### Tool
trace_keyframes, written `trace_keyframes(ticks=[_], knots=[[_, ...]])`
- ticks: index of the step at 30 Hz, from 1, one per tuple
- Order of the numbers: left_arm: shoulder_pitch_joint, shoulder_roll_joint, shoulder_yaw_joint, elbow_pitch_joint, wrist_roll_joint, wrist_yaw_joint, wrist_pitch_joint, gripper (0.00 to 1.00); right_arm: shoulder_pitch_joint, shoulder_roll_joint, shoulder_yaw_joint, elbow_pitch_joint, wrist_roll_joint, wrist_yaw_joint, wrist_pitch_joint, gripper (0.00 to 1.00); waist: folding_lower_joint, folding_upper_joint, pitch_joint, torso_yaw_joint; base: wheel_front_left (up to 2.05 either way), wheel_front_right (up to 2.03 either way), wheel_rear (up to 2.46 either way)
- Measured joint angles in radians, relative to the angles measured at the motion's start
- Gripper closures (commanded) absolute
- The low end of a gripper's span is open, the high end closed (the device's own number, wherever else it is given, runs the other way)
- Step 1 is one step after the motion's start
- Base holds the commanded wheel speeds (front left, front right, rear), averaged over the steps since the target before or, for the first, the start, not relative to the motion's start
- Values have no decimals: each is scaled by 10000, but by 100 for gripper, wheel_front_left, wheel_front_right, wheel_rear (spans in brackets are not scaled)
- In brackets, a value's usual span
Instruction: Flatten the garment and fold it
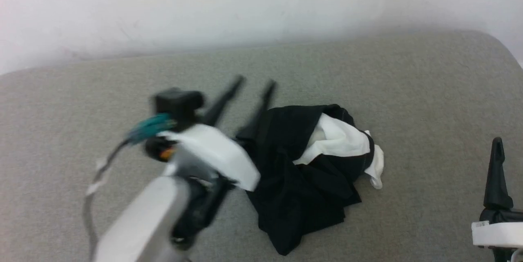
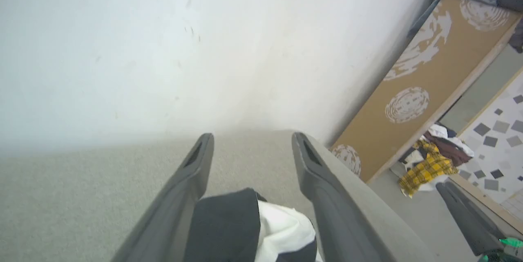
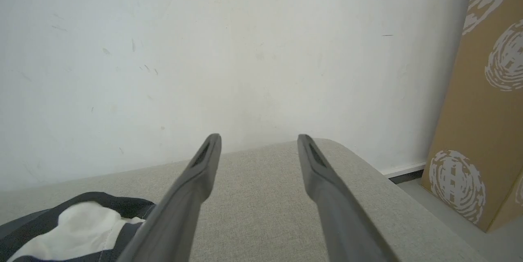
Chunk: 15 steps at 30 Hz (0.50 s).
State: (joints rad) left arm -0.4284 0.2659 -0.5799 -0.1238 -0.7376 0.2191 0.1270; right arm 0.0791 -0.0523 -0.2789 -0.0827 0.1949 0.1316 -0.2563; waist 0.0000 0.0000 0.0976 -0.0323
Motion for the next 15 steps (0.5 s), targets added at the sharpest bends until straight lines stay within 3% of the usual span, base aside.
trace_keyframes(ticks=[4, 10, 13, 15], knots=[[749, 913, 746, -1093, 652, 405, -1124, 0, 117, 2, 59, -52, 0, 0, 6, 0, 0, 0, -178, 218, 0, 0, 0], [3265, 1831, 1682, -1745, 1367, 1085, -3126, 0, 253, 0, 244, -165, -4, 0, 96, 0, 0, 0, -316, 450, 0, 0, 0], [4833, 1864, 2309, -1946, 1513, 1526, -3697, 0, 348, 0, 339, -203, -4, 0, 113, 0, -1, 0, -340, 481, 0, 0, 0], [5731, 1919, 2514, -1990, 1937, 1563, -3802, 0, 436, 2, 374, -244, -6, 0, 180, 0, 0, 0, -343, 522, 0, 0, 0]])
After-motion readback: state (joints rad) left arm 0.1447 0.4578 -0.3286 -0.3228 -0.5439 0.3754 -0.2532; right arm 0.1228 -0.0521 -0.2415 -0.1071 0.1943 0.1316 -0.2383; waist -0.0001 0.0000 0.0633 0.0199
